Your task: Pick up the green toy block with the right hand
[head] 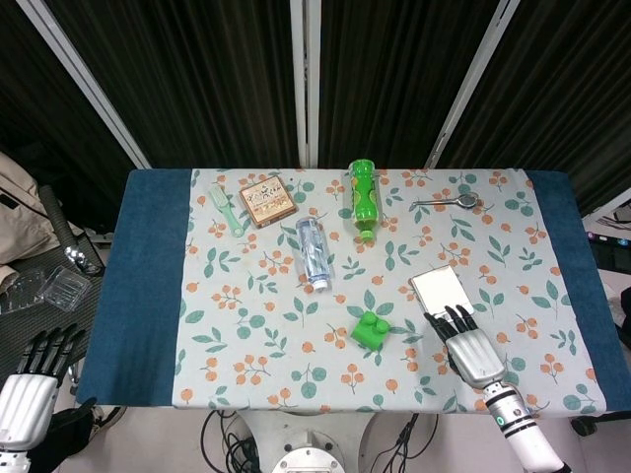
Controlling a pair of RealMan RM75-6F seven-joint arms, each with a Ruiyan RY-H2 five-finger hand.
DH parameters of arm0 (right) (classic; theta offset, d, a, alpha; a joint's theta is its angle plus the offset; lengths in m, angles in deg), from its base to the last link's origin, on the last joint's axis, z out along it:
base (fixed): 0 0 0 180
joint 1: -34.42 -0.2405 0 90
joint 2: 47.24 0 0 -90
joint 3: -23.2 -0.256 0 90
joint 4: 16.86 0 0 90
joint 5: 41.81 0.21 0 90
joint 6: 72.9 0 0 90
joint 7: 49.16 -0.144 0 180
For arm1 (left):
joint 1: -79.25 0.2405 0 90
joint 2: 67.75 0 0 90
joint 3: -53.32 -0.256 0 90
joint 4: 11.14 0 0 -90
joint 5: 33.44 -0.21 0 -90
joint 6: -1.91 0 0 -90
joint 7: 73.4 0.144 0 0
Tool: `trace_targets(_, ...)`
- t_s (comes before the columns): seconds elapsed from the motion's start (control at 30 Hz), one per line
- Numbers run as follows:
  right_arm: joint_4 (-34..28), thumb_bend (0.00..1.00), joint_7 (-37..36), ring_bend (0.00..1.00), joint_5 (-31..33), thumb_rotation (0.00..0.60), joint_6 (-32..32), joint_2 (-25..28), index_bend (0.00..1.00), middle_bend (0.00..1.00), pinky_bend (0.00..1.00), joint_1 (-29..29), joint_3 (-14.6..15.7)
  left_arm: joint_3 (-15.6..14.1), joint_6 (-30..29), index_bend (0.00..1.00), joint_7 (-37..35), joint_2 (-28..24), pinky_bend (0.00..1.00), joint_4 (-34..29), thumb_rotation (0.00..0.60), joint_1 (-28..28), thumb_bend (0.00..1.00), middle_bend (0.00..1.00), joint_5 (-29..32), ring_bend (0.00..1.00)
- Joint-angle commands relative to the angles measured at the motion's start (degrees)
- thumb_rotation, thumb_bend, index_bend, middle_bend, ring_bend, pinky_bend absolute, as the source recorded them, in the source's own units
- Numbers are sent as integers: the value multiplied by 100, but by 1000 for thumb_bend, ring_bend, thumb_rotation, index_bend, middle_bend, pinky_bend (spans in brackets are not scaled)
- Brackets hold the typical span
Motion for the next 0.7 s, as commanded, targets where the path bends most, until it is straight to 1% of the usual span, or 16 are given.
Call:
trace_targets(0.03, 0, 1000, 36, 0, 29, 600, 9, -37, 0, 217, 0, -18, 4, -1, 6, 43, -1, 6, 0, 3, 600, -1, 62, 27, 4, 0)
trace_targets(0.4, 59, 1000, 177, 0, 190, 600, 62, -96, 0, 218, 0, -61, 20, -2, 24, 43, -48, 18, 0, 46, 600, -6, 62, 27, 30, 0)
trace_targets(0.7, 65, 1000, 195, 0, 306, 600, 138, -103, 0, 236, 0, -60, 94, -6, 31, 43, -40, -4, 0, 19, 600, -9, 61, 26, 33, 0)
